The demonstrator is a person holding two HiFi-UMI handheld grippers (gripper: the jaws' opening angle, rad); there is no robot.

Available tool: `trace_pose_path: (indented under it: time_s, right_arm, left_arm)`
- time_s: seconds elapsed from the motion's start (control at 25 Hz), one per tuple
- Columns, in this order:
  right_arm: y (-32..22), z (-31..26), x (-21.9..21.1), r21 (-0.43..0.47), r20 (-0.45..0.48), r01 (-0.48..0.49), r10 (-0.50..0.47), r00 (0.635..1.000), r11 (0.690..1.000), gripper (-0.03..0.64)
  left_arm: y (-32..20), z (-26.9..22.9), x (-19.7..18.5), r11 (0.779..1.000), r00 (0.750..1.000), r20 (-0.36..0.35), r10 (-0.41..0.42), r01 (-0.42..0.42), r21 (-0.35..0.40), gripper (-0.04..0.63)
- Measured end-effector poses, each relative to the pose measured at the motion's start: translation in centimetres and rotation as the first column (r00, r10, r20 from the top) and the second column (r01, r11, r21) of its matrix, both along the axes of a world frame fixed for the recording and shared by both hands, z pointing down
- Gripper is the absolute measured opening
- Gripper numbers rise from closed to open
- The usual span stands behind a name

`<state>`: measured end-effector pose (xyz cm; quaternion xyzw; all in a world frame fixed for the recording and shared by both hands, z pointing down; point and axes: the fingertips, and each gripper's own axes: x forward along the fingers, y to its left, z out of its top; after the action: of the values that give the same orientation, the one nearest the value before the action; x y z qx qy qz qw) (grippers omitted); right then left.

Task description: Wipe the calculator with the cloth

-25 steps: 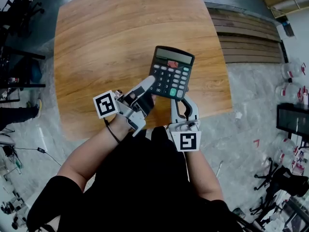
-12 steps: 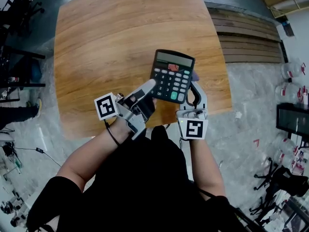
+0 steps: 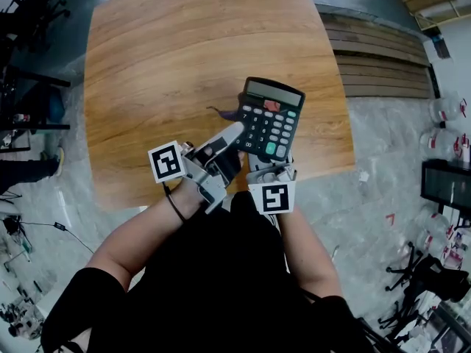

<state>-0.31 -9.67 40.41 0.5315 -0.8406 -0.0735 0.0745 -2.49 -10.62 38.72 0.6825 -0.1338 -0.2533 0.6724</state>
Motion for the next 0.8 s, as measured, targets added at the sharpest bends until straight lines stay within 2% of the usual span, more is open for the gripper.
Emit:
trace_pose_path:
  time_s: [0.16,0.4,0.52,0.64,0.8]
  right_arm:
    - [0.5,0.3,0.7,-0.021,0.009,-0.011,0.011,1.000,1.000,0.049]
    - [-0.5,0.0,6.2,-0.007,0.006,-0.176,0.176,0.984,0.984,0.049]
    - [-1.2,-0.4,7.6,0.016,-0.007,-0.219,0.219,0.976,0.976,0.049]
    - [-1.3,-0.6,6.8,0.033,0.007,-0.202,0.202,0.979,0.979,0.049]
    - [-0.2,-1.1,3.0,0.062,0.020,-0.115,0.114,0.993,0.991,0.049]
  left_arm:
    - [-0.1,0.3,-0.1,1.000,1.000,-0.001,-0.011,0.011,-0.015,0.069]
    - [0.0,0.0,-0.2,1.000,1.000,0.004,-0.008,0.008,0.010,0.069]
    - [-0.2,-0.2,0.0,1.000,1.000,-0.003,0.000,0.000,0.010,0.069]
    - [-0.5,0.1,0.1,1.000,1.000,0.000,0.001,-0.001,0.005,0.069]
    - [-0.4,0.3,0.1,1.000,1.000,0.007,0.000,0.001,-0.009,0.069]
